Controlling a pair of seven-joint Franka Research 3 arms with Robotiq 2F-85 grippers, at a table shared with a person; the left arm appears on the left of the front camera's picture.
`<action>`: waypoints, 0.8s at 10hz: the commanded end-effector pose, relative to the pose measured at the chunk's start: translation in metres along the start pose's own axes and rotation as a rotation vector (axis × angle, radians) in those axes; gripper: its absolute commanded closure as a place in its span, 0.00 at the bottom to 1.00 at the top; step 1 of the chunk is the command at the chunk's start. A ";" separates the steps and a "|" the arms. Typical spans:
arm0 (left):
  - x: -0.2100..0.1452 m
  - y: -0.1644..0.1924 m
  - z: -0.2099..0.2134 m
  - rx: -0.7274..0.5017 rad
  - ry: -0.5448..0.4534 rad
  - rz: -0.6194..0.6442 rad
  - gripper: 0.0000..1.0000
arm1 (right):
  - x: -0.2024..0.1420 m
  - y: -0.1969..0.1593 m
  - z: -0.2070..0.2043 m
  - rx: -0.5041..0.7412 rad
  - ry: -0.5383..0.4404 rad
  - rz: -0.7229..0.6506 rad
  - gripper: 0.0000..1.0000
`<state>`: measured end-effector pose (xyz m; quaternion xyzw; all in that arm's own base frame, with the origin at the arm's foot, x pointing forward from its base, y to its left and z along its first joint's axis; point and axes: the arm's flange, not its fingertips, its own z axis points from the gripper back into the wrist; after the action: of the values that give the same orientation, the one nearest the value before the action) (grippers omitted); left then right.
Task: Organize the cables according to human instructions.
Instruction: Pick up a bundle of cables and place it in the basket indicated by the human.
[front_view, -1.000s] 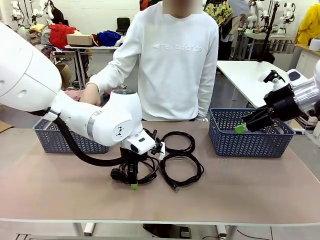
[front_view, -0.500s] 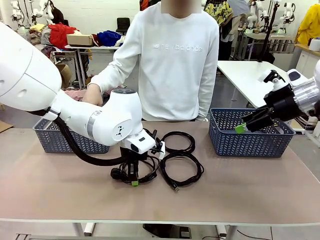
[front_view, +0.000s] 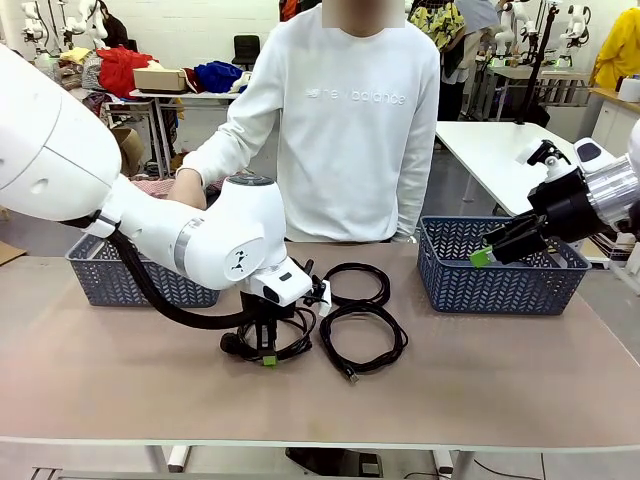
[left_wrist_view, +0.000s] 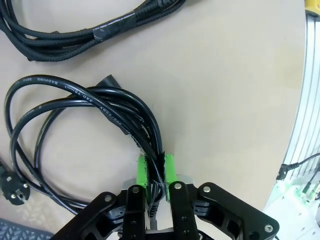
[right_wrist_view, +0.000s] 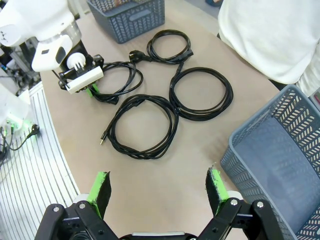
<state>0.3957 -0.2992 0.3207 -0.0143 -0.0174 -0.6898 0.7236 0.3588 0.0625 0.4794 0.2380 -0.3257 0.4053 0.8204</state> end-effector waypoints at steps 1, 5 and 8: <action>-0.001 -0.011 0.019 0.029 0.045 0.023 1.00 | 0.002 -0.004 -0.001 0.012 -0.020 0.022 0.00; 0.005 -0.020 0.084 0.061 0.013 0.040 1.00 | 0.002 -0.004 -0.001 0.012 -0.020 0.022 0.00; -0.001 -0.008 0.129 0.156 0.021 0.051 1.00 | 0.002 -0.004 -0.001 0.012 -0.020 0.022 0.00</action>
<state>0.3825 -0.2974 0.4401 0.0267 -0.0584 -0.6750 0.7350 0.3590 0.0620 0.4797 0.2372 -0.3258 0.4052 0.8206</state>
